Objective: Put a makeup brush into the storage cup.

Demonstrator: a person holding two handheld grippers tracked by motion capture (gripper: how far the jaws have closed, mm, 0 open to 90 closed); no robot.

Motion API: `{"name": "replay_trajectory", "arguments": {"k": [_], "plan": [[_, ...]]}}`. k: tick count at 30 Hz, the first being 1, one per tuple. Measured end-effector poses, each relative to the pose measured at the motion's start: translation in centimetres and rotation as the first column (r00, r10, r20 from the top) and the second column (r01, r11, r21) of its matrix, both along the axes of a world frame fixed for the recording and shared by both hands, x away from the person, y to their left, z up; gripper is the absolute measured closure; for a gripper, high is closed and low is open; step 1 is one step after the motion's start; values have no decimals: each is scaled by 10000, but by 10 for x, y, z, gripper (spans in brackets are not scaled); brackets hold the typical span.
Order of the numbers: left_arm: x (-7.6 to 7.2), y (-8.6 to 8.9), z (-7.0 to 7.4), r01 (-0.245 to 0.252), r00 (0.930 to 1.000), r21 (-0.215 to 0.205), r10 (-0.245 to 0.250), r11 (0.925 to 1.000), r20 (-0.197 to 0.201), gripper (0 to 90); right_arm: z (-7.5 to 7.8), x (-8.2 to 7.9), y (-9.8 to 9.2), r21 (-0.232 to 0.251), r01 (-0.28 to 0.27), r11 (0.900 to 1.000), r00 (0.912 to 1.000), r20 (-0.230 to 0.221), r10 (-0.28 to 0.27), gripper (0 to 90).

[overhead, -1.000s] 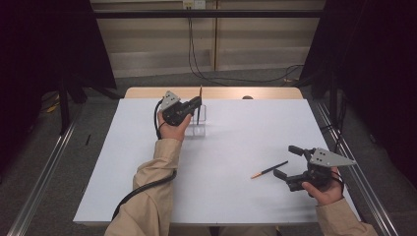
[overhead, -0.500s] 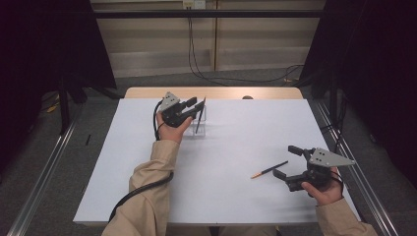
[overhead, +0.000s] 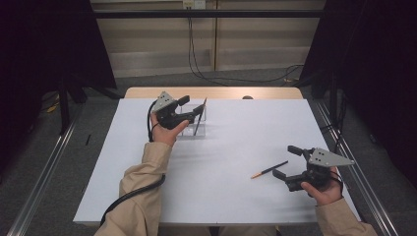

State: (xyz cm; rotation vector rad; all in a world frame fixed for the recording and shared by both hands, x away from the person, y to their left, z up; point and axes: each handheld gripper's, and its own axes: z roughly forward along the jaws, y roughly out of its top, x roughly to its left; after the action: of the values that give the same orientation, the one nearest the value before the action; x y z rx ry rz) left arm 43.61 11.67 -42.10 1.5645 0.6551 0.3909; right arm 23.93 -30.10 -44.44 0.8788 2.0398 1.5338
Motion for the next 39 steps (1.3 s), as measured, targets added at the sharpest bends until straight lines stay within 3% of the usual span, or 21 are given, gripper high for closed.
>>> {"name": "replay_trajectory", "arguments": {"k": [15,23,26,39], "plan": [[-17,10,12,431,9989,-169,-428,9989,192,134,0,0,1,-40,16,10000,10000,13,-16,0],[-26,19,14,529,9981,66,-531,9986,314,102,0,0,2,-50,14,10000,10000,7,-14,0],[-30,22,14,666,9969,440,-684,9968,395,72,0,1,2,-64,3,10000,10000,-8,-3,0],[-43,36,15,1032,9944,133,-1035,9946,206,13,0,1,2,-75,1,10000,10000,7,-1,0]]}}
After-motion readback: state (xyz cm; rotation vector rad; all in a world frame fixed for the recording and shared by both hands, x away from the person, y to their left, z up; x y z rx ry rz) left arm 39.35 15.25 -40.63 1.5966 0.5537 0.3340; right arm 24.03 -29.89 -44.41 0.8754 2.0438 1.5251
